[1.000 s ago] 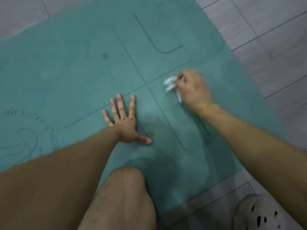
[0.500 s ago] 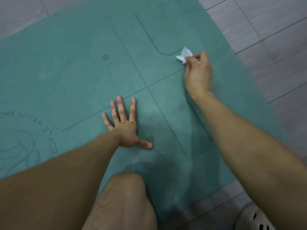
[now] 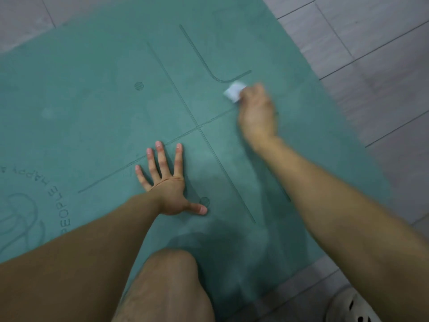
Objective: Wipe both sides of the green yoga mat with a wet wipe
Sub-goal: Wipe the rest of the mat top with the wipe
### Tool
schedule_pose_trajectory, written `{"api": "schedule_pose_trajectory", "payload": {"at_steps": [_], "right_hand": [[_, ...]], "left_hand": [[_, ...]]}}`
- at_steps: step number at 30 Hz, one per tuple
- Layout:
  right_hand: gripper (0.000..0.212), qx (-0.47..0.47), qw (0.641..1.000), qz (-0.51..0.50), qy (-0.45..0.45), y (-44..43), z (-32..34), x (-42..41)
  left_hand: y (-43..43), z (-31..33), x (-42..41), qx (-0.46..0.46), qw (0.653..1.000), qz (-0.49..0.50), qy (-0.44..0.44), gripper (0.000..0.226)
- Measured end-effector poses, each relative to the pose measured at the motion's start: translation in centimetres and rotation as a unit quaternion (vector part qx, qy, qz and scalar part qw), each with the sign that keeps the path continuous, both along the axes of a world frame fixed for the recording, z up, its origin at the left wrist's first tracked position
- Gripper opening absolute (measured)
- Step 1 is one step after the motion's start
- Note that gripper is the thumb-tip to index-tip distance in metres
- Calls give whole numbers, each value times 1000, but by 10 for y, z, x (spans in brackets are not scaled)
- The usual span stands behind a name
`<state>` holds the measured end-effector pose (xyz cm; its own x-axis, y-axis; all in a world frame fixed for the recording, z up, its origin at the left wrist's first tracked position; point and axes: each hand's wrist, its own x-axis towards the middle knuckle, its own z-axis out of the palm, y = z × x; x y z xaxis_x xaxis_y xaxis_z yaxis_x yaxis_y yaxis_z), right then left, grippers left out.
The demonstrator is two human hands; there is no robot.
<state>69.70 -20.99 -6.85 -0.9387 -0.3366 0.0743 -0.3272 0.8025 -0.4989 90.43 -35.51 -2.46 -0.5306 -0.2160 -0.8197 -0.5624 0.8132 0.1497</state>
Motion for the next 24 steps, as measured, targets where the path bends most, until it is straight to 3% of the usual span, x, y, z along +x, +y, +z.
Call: {"api": "schedule_pose_trajectory", "payload": {"at_steps": [2,3,4,7,10,11,13,15,16,18,19,21,22,24], "right_hand": [[15,2,968,250,13,-10,-3,55],[16,16,952,305,25,-3,0,59],[18,12,957,286,38,10,3,45],[29,44,997,-11,55,60,4,-37],[29,30,979,-200,20,63,6,-59],[26,26,983,-181,13,45,6,-38],[20,9,1000,15,-18,8,5,29],[18,12,969,245,-1,-1,2,82],[22,13,957,291,12,6,2,74],[28,46,978,203,31,29,6,18],[30,65,994,88,18,43,10,-17],[30,49,991,-126,-17,70,15,-64],[27,32,983,-178,-24,70,13,-67],[25,27,992,-124,-19,45,8,-32]], "left_hand": [[0,0,0,-7,1000,1,-3,177],[0,0,0,-8,1000,0,-3,177],[0,-1,0,-6,1000,-1,-5,177],[-1,-2,1,-4,1000,-4,-3,177],[0,-1,-1,-2,1000,-1,-5,177],[0,0,-1,-1,1000,-3,-5,177],[0,2,-1,-4,1000,-4,-8,177],[-1,1,-1,-8,1000,1,-9,177],[-1,0,-1,-8,1000,2,-8,177],[0,-2,0,-4,1000,-3,-5,177],[0,-2,1,-3,1000,-4,-3,177],[0,-1,0,-5,1000,-2,-4,177],[0,0,-1,-4,1000,0,-4,177],[0,1,0,-1,1000,-1,-4,177]]}}
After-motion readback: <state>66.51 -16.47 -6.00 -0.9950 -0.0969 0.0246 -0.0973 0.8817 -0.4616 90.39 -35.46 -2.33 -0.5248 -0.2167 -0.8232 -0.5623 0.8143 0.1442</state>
